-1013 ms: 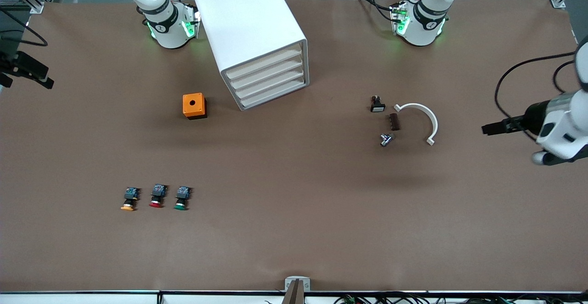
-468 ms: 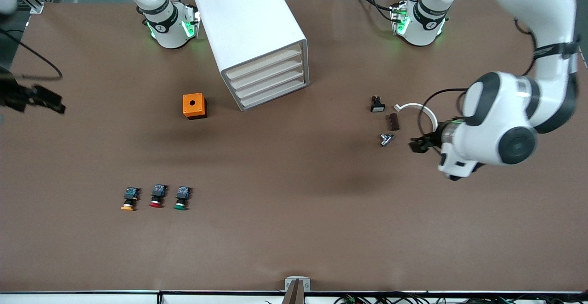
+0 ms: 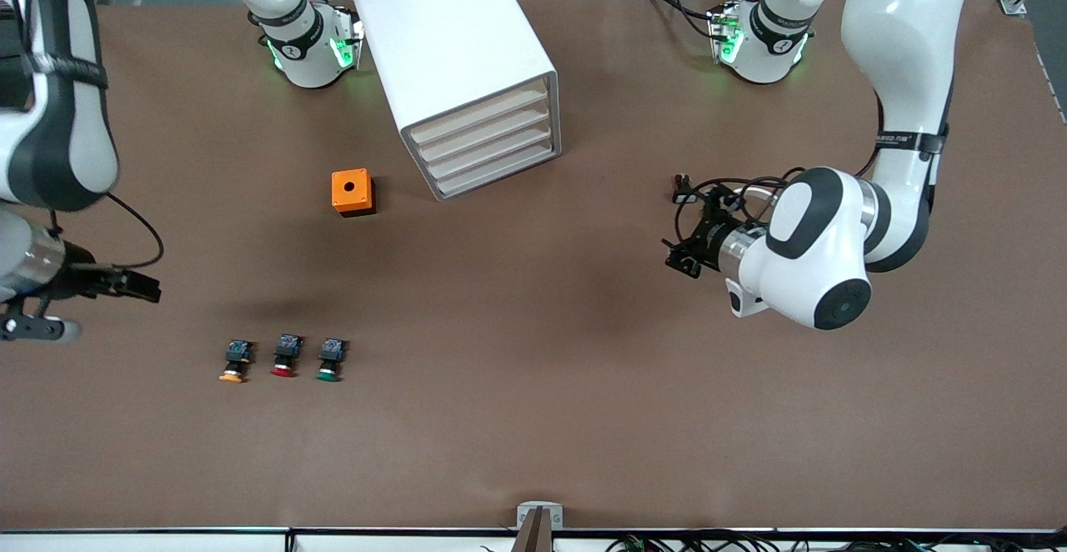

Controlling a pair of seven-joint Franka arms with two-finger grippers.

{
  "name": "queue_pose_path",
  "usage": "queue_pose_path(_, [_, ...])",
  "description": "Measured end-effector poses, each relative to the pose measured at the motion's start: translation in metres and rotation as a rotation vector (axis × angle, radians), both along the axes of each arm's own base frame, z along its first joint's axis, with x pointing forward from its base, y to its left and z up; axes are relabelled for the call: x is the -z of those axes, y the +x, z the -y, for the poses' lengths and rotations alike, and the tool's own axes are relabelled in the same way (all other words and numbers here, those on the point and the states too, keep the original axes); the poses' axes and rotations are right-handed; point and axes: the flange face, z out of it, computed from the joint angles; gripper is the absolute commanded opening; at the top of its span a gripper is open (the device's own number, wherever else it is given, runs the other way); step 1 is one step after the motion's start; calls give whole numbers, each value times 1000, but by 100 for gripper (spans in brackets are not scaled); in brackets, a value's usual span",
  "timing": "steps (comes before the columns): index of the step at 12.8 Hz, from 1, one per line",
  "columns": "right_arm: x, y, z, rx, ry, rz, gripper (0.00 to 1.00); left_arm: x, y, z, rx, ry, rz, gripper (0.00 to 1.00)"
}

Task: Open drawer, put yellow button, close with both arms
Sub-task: 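Reach the left gripper to the drawer while the right gripper reaches the yellow button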

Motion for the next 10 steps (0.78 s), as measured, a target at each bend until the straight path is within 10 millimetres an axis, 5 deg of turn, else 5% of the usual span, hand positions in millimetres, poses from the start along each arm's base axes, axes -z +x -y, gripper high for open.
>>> queue_pose_path(5, [129, 30, -12, 54, 39, 48, 100, 1, -15, 54, -289, 115, -319, 100])
queue_pose_path(10, [191, 33, -19, 68, 56, 45, 100, 21, -40, 113, -392, 186, -552, 100])
